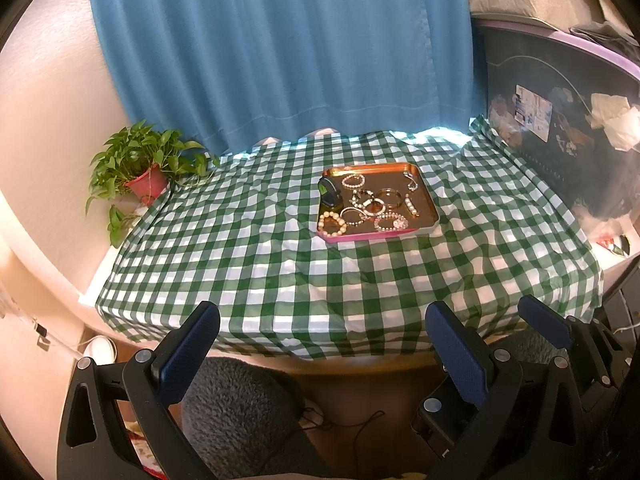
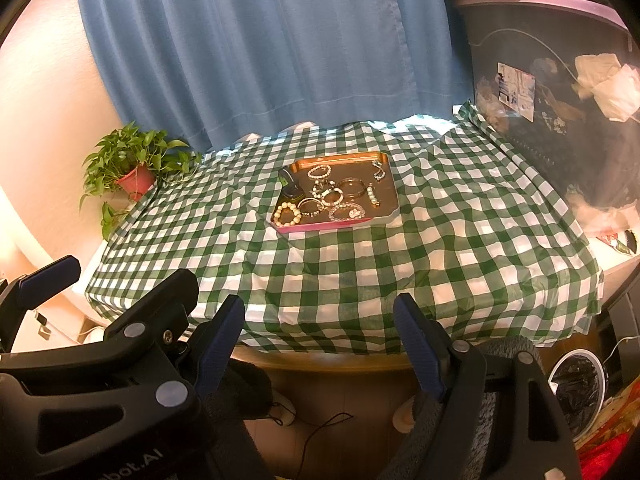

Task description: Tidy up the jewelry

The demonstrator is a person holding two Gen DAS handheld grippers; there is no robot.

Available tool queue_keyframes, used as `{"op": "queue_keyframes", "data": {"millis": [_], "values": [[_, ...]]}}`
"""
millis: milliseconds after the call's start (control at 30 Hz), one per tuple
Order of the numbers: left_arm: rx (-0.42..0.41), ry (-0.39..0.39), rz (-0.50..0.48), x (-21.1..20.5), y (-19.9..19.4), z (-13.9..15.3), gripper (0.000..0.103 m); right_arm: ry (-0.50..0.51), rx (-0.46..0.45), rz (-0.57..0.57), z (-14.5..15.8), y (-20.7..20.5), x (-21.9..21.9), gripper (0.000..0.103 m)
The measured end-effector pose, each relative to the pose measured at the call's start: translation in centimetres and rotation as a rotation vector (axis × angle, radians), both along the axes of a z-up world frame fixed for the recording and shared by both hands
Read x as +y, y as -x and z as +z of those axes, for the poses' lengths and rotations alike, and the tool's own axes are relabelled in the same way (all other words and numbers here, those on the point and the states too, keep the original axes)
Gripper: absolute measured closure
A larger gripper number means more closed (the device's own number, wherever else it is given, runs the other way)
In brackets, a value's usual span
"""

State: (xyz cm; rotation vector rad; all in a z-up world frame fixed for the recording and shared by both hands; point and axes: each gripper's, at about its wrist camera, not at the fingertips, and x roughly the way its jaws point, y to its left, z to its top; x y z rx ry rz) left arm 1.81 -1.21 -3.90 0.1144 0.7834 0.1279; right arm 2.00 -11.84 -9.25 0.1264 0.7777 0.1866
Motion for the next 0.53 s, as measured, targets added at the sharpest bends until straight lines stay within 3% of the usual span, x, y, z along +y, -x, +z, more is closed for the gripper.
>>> {"op": "queue_keyframes", "data": {"millis": [533], "values": [[0.003,0.0,0.004,-0.03,0.01,0.12,0.001,-0.002,0.002,0.002,0.02,-0.01,-0.09,0.028]]}}
